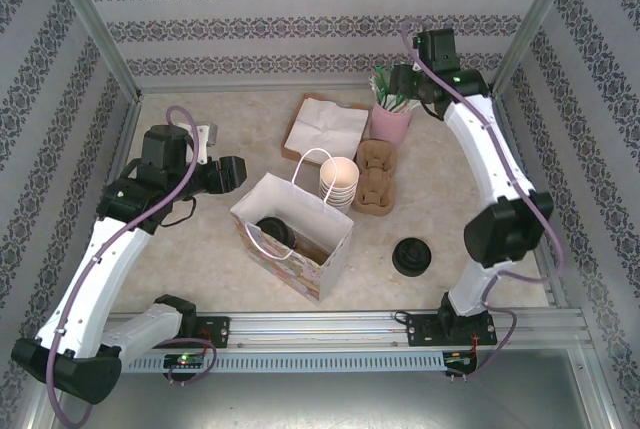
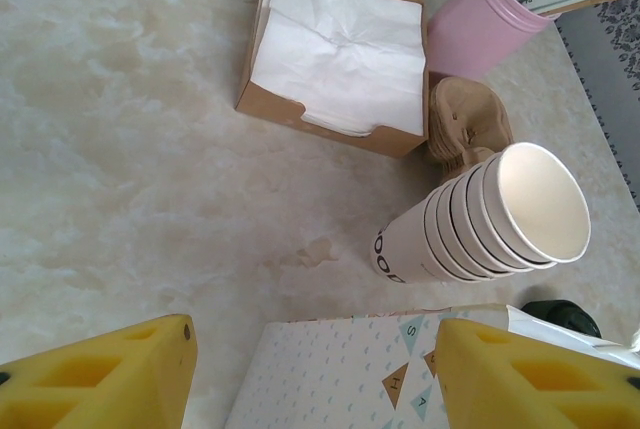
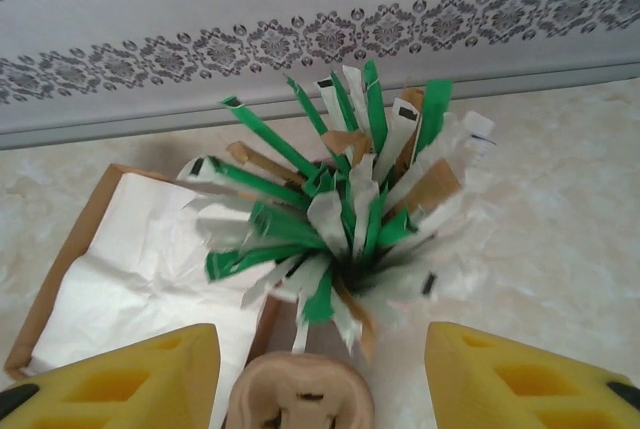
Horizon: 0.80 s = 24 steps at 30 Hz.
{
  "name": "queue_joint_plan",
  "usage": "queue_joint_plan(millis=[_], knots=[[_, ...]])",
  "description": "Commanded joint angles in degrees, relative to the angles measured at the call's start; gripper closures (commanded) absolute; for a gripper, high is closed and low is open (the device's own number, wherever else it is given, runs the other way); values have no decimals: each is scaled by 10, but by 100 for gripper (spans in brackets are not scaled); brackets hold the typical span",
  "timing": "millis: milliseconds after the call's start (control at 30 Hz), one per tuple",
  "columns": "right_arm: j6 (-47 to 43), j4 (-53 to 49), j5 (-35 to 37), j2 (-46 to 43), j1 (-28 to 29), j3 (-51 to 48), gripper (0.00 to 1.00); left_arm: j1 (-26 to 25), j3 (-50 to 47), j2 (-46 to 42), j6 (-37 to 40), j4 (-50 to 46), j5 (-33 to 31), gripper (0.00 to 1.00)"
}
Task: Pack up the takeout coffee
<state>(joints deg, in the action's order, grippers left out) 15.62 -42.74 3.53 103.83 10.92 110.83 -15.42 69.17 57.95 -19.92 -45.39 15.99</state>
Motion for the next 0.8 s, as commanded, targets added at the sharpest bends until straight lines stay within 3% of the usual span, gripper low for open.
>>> queue_joint_plan(millis=[0,167,333,400,633,767], knots=[[-14,16,-45,40,-5,67,43,-7,20,3,-5,12,-5,35],[-16,5,-18,114,-8,146,50,-7,23,10,-3,7,-7,35],[-19,-40,-13,147,-4,222,89,-7,27,11,1,3,-8,35],[-26,-59,12,136,5,241,100,-7,27,11,1,3,-11,35],[-75,-74,100,6,66,236,100,-7,26,10,-6,11,-17,35],[-119,-79,154,-90,139,216,100,-7,16,11,-15,28,-28,34]])
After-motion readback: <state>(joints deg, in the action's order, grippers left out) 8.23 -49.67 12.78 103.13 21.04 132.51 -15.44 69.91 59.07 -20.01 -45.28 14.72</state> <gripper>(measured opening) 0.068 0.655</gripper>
